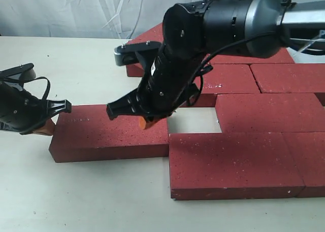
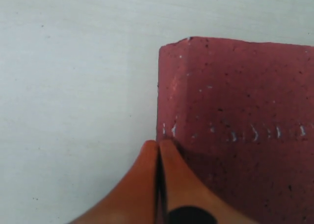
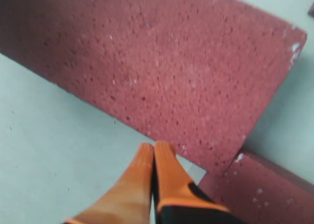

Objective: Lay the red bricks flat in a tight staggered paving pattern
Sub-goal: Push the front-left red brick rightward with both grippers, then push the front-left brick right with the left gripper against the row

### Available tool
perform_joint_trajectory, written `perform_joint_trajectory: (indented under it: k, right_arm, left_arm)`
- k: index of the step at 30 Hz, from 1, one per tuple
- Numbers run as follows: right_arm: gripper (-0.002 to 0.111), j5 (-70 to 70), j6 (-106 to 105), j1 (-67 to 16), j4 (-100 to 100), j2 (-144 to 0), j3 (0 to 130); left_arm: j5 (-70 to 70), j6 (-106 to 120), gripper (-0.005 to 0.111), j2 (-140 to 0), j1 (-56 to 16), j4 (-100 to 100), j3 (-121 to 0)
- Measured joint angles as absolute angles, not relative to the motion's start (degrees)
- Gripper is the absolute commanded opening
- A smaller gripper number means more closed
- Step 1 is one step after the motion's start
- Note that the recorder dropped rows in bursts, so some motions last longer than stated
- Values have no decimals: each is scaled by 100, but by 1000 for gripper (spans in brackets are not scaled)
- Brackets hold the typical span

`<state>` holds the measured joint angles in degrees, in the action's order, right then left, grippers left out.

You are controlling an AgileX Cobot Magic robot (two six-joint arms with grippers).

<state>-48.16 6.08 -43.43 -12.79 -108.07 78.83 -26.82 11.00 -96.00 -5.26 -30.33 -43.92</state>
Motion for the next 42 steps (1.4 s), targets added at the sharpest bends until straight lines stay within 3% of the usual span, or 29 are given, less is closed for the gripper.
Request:
perform_joint_trajectory:
  k: [15,42]
  right_arm:
    - [-1,-5447,608,-4357,-1411,-11564,7883]
    - [-1,-4579,620,-4357,-1158,-11566,7883]
  left_arm:
    - [-2762,1250,0,-9600,-516,-3022,-4525]
    - [-2502,1651,0,-9600,-516,-3122,-4586]
